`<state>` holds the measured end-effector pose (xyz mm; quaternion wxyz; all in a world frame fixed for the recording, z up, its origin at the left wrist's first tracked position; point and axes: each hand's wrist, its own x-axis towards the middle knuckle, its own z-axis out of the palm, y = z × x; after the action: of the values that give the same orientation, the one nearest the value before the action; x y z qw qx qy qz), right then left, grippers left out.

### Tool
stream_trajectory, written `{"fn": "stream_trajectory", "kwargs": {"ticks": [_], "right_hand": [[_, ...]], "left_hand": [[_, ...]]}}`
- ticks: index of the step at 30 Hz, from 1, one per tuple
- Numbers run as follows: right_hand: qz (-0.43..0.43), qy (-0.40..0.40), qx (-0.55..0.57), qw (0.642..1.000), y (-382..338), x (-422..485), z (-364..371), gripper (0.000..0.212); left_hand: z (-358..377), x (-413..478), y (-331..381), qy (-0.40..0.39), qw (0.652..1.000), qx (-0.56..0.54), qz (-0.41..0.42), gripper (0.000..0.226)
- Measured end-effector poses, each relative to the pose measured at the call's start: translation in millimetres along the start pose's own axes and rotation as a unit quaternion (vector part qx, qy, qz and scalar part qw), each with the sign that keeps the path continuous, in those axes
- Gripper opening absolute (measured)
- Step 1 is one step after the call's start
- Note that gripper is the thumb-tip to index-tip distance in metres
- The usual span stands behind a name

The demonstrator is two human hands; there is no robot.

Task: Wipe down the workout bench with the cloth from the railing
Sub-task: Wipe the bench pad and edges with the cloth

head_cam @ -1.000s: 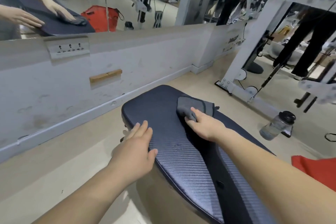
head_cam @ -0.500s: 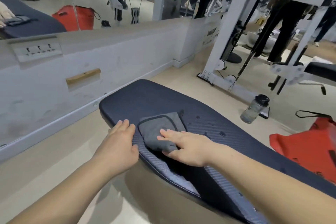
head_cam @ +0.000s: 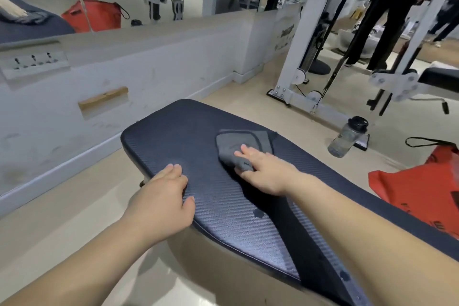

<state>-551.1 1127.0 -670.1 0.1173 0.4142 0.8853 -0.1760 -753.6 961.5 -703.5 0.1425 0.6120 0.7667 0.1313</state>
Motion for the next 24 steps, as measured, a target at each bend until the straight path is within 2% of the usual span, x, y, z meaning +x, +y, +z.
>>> {"fn": "stream_trajectory", "kwargs": {"ticks": [3,5,8,10,12,14,16,20,22,24], "right_hand": [[0.101,0.04,0.014,0.994,26,10,-9,0.066],[0.113,0.038,0.002,0.993,25,11,-8,0.065],[0.059,0.0,-0.001,0.998,-3,2,-2,0.067],[-0.028,-0.05,0.006,0.998,-29,-15,5,0.066],[-0.111,-0.093,-0.013,0.989,-51,-35,15,0.066],[-0.149,-0.092,-0.029,0.984,-50,-40,19,0.066],[-0.127,-0.065,-0.02,0.989,-33,-31,15,0.066],[0.028,-0.008,-0.019,0.999,6,-13,6,0.068],[0.031,-0.016,-0.026,0.999,2,-15,8,0.068],[-0.024,-0.043,-0.028,0.998,-18,-28,12,0.069]], "left_hand": [[2,0,-2,0.007,1.0,0.001,0.004,0.045],[2,-1,-5,0.01,1.0,-0.003,0.009,0.047],[0,-3,-8,0.018,1.0,-0.015,0.021,0.052],[0,-3,-10,0.021,0.999,-0.021,0.021,0.055],[0,-3,-13,0.021,0.999,-0.018,0.027,0.051],[2,-3,-13,0.021,0.999,-0.007,0.037,0.046],[4,-4,-11,0.019,0.999,0.001,0.031,0.051],[10,-11,-5,0.02,1.0,0.012,0.016,0.059],[9,-14,-3,0.021,1.0,0.016,0.01,0.06],[6,-16,-2,0.026,1.0,0.013,0.011,0.061]]}}
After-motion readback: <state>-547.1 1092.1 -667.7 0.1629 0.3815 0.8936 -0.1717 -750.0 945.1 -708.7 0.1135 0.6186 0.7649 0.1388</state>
